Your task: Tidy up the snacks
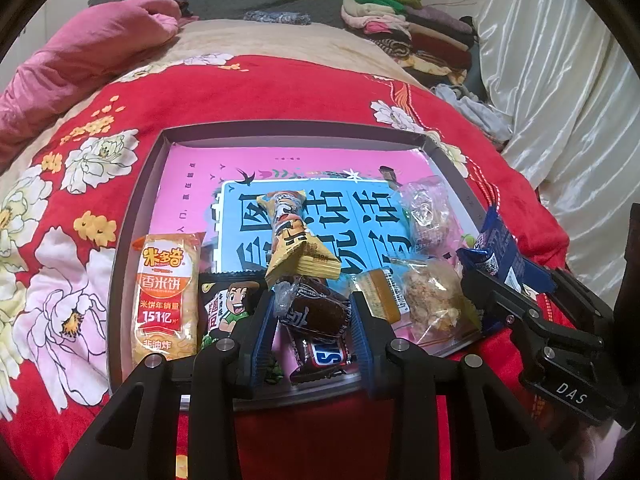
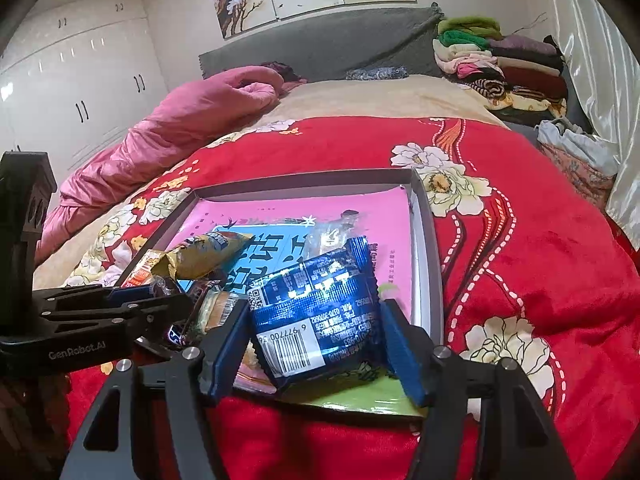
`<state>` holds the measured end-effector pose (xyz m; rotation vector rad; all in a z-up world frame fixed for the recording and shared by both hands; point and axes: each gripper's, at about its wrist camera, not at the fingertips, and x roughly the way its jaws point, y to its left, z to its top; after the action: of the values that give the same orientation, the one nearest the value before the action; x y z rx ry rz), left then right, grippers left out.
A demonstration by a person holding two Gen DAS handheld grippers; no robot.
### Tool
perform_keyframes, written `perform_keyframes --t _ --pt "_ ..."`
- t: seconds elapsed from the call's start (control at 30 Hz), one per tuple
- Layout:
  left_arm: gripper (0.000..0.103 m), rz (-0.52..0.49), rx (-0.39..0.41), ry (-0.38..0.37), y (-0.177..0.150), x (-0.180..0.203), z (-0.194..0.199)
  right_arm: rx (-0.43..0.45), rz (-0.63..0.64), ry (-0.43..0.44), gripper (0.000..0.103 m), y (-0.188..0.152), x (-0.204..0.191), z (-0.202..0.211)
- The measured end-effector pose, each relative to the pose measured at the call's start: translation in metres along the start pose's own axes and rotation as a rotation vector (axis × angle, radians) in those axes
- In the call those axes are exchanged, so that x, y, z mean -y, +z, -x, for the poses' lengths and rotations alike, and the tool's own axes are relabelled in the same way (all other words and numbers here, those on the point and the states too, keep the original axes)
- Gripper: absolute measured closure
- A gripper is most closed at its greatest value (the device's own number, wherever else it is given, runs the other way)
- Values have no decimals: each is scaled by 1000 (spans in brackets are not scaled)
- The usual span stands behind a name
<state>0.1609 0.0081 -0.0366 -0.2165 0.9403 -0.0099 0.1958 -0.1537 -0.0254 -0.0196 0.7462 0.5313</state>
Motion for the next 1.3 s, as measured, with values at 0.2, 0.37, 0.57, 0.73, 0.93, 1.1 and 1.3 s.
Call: perform_keyframes --t 0.2,0.37,0.57,0.73,0.93,1.1,1.3 --pt "62 -6 3 -5 -1 1 2 12 -9 19 35 1 1 3" --pt "48 -18 16 -15 -1 5 8 24 0 9 31 2 -2 6" --pt "42 -12 31 -27 -2 4 20 81 -27 12 28 6 3 19" --pt "30 -14 61 -35 -5 5 36 152 -15 17 20 7 -1 37" --pt "23 -14 85 -22 -10 3 53 240 47 -21 12 6 -17 60" --pt "23 7 92 18 -18 -4 66 282 51 -21 4 0 -25 81" --pt "22 25 80 76 -46 -15 80 206 -12 -9 1 -16 -37 88"
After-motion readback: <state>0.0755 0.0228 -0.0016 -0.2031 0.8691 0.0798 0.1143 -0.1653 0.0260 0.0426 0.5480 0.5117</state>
